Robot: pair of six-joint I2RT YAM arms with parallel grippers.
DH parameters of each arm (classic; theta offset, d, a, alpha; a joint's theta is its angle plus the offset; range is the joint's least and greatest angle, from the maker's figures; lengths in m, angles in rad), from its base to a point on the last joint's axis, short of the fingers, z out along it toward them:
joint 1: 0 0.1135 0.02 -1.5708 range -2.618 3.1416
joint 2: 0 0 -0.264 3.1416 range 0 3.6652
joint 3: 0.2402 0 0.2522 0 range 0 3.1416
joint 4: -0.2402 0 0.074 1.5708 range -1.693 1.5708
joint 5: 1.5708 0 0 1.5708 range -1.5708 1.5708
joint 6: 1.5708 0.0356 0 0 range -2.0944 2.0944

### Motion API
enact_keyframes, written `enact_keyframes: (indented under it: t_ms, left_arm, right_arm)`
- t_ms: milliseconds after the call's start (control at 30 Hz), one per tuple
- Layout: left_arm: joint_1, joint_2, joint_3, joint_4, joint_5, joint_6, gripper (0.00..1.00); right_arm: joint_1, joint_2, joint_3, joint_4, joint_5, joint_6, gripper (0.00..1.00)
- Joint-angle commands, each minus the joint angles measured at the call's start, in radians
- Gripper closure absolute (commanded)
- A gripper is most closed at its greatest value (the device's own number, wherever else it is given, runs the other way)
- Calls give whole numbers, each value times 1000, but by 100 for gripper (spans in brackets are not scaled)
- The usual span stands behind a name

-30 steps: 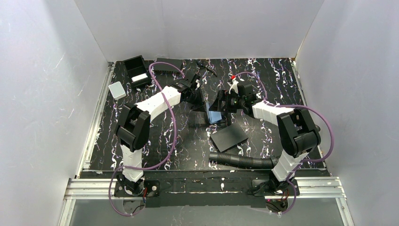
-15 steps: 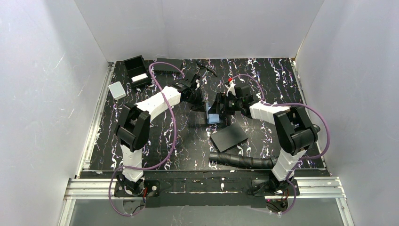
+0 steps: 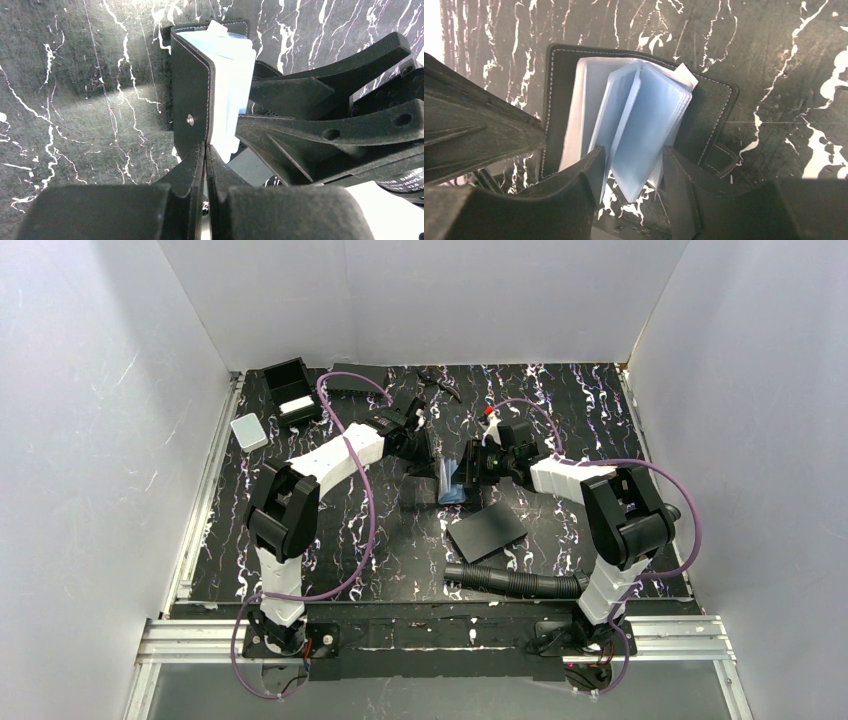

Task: Put the credit cards into the card holder
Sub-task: Open the card holder at the center of the board.

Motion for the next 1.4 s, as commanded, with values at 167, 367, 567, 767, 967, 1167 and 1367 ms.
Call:
enact_keyframes:
  t_ms: [167,367,567,767,967,1167,1367]
  left_arm:
    - [6,-22,-25,-41,15,25,100]
    - [25,-70,-66,-33,6,36,87]
    - [37,-118,-95,-30,-9,50,69]
    - [37,-122,-97,-16,22,71,39]
    - [36,-80,-95,-4,34,72,35]
    - [32,-13,-68,-23,45,80,44]
    - [32,20,-62,-107,-32,111,70]
  right_arm:
    - [38,1,50,1,-19,-28,59]
    - [44,-18,43,0,11,-31,70]
    - [44,-3,47,1,1,-29,82]
    - [45,-7,51,10,-17,-21,86]
    - [53,-19,60,15,-22,-12,92]
    - [60,-21,70,4,-20,-9,96]
    - [54,-32,77,-51,29,-41,78]
